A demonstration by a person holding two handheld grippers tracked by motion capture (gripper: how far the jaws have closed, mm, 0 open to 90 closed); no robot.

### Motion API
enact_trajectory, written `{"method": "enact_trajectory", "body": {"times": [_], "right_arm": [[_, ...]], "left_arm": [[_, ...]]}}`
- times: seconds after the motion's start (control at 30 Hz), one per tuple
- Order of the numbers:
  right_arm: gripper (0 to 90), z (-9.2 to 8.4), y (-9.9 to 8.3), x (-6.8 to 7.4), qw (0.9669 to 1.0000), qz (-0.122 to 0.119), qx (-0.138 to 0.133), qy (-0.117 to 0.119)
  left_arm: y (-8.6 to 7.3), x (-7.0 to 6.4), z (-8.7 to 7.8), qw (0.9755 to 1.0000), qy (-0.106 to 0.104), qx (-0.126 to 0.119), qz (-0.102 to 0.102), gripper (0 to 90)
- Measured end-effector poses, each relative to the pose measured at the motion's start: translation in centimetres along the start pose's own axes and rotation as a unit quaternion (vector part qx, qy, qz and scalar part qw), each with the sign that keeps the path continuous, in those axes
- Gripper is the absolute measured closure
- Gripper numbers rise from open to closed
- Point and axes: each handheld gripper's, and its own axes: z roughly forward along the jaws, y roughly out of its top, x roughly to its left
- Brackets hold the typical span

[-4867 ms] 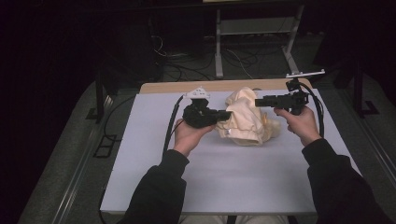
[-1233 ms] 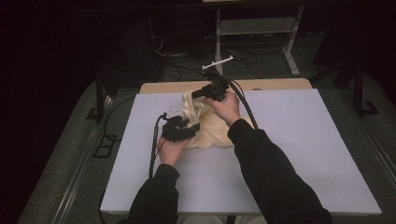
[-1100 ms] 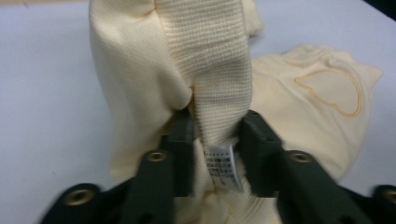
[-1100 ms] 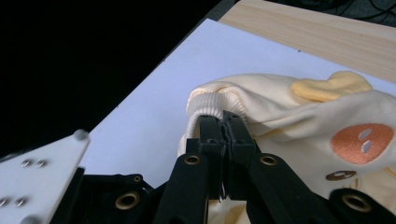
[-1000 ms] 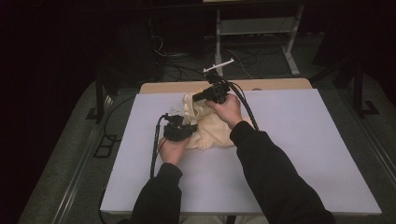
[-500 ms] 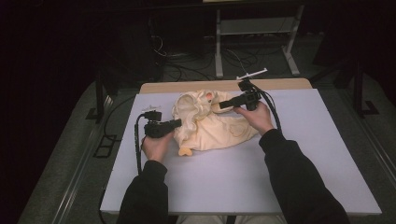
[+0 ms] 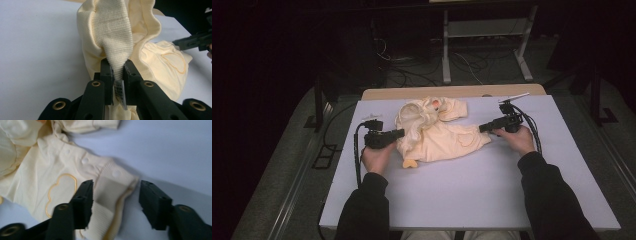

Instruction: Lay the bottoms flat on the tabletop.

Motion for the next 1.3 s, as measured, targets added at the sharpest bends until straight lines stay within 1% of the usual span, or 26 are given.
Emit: {"method": "enact_trajectory", "body": {"times": [0.03, 0.07, 0.13, 0.17, 0.2, 0.23, 0.33, 0.4, 0.5, 0.6, 0.7, 0.87, 1.0, 1.1, 1.23, 1.3], "right_arm": [[48.1, 0.1, -0.3, -0.3, 0.9999, 0.006, 0.005, 0.008], [51.0, 0.2, -0.5, -0.7, 0.9997, 0.012, 0.008, 0.022], [56.1, 0.5, -0.9, -1.1, 0.9981, 0.029, 0.012, 0.054], [61.1, 0.6, -1.0, -1.3, 0.9972, 0.035, 0.014, 0.065], [64.9, 0.8, -1.0, -1.3, 0.9965, 0.038, 0.02, 0.072], [67.6, 0.9, -1.0, -1.3, 0.9963, 0.038, 0.023, 0.074], [78.6, 0.9, -1.1, -1.0, 0.997, 0.034, 0.029, 0.064], [82.1, 0.7, -1.2, -1.0, 0.9972, 0.033, 0.026, 0.062], [83.6, 0.4, -1.3, -0.7, 0.998, 0.026, 0.022, 0.054], [83.9, 0.1, -1.3, -0.3, 0.9986, 0.016, 0.024, 0.045], [84.1, -0.5, -1.2, -0.1, 0.9987, 0.01, 0.027, 0.043], [84.5, -2.0, -1.7, 0.0, 0.9989, 0.004, 0.033, 0.033], [84.5, -3.7, -2.7, -0.1, 0.9991, 0.006, 0.027, 0.032], [84.4, -4.9, -3.8, -0.1, 0.9991, 0.006, 0.029, 0.029], [84.5, -6.3, -5.4, -0.3, 0.9992, 0.014, 0.027, 0.025], [84.5, -6.7, -6.3, -0.3, 0.9992, 0.015, 0.027, 0.024]], "left_arm": [[0.0, 0.0, 0.0, 1.0, -0.001, 0.001, 0.0, 79.4], [0.0, 0.0, 0.1, 1.0, -0.002, 0.001, 0.0, 79.4], [-0.1, 0.0, 0.2, 1.0, -0.003, 0.003, 0.001, 79.4], [-0.1, -0.1, 0.2, 1.0, -0.004, 0.003, 0.0, 79.3], [-0.1, -0.1, 0.3, 1.0, -0.006, 0.004, 0.001, 79.3], [-0.1, -0.2, 0.3, 1.0, -0.006, 0.004, 0.002, 79.3], [-0.1, -0.2, 0.3, 0.9999, -0.008, 0.006, 0.007, 79.3], [-0.1, -0.2, 0.2, 0.9999, -0.008, 0.006, 0.007, 79.3], [-0.1, -0.2, 0.2, 0.9999, -0.009, 0.005, 0.006, 79.3], [0.0, -0.2, 0.4, 0.9999, -0.014, 0.004, 0.003, 79.3], [0.0, -0.5, 0.6, 0.9998, -0.019, 0.004, 0.005, 79.3], [0.0, -1.0, 1.0, 0.9995, -0.03, 0.007, 0.006, 79.3], [-0.1, -1.8, 1.5, 0.9989, -0.042, 0.016, 0.016, 79.2], [-0.2, -2.5, 1.9, 0.9981, -0.051, 0.022, 0.026, 79.3], [-0.3, -3.3, 2.3, 0.9969, -0.068, 0.027, 0.028, 79.3], [-0.4, -3.7, 2.4, 0.9963, -0.073, 0.031, 0.034, 79.2]]}}
